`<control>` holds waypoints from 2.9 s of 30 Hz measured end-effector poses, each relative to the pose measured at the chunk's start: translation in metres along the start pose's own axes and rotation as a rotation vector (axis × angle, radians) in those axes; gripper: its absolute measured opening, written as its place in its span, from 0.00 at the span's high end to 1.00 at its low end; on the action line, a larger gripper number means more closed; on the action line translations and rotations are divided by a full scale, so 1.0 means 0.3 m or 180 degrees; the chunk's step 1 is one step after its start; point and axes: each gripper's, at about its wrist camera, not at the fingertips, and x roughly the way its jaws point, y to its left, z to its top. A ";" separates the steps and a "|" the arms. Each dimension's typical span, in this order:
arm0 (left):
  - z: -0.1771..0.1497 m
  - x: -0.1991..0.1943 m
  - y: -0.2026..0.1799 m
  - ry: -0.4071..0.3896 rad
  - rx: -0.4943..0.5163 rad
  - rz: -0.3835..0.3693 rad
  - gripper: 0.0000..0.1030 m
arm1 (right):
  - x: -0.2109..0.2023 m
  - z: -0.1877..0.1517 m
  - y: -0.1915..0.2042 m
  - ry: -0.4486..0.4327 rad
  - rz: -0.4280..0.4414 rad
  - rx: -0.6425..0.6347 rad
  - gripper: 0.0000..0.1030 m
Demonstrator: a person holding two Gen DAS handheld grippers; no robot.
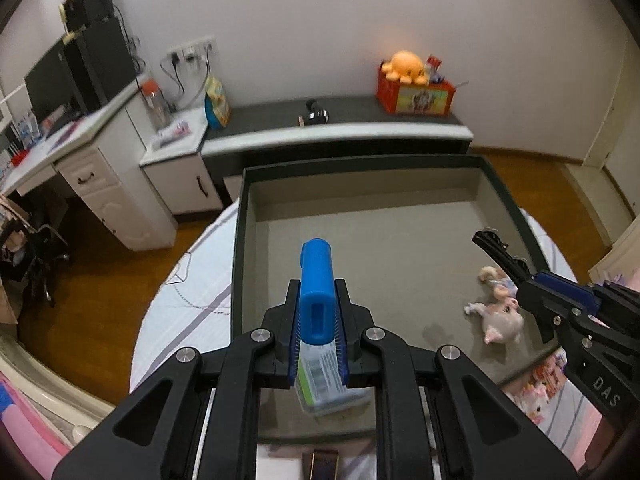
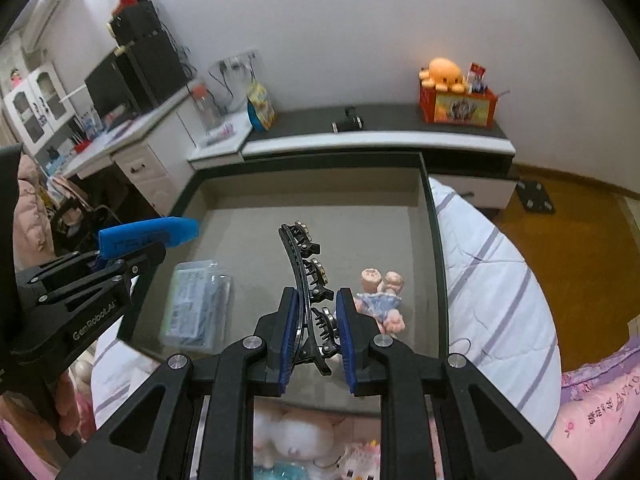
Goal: Organize rigid objects
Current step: 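Open left gripper to drop blue cylinder while right drops black clip into box, then move both tools back toward the items beside the box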
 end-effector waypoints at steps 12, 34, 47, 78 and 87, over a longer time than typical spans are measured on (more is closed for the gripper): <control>0.075 0.130 0.024 0.0333 -0.0071 -0.0201 0.38 | 0.116 0.074 -0.025 0.0376 0.0027 0.0174 0.65; -0.038 -0.127 0.044 -0.0142 -0.0099 0.0113 0.32 | -0.032 -0.007 -0.034 0.0164 -0.0042 0.0240 0.44; -0.344 -0.401 0.068 -0.0591 -0.0275 0.0277 0.31 | -0.285 -0.257 0.020 -0.0252 -0.0056 0.0118 0.44; -0.766 -0.691 0.021 -0.1022 -0.0177 0.0265 0.26 | -0.613 -0.671 0.171 -0.0621 -0.0264 -0.0124 0.28; -0.745 -0.592 0.052 -0.0806 -0.0274 0.0319 0.24 | -0.548 -0.643 0.138 -0.0466 -0.0277 -0.0047 0.28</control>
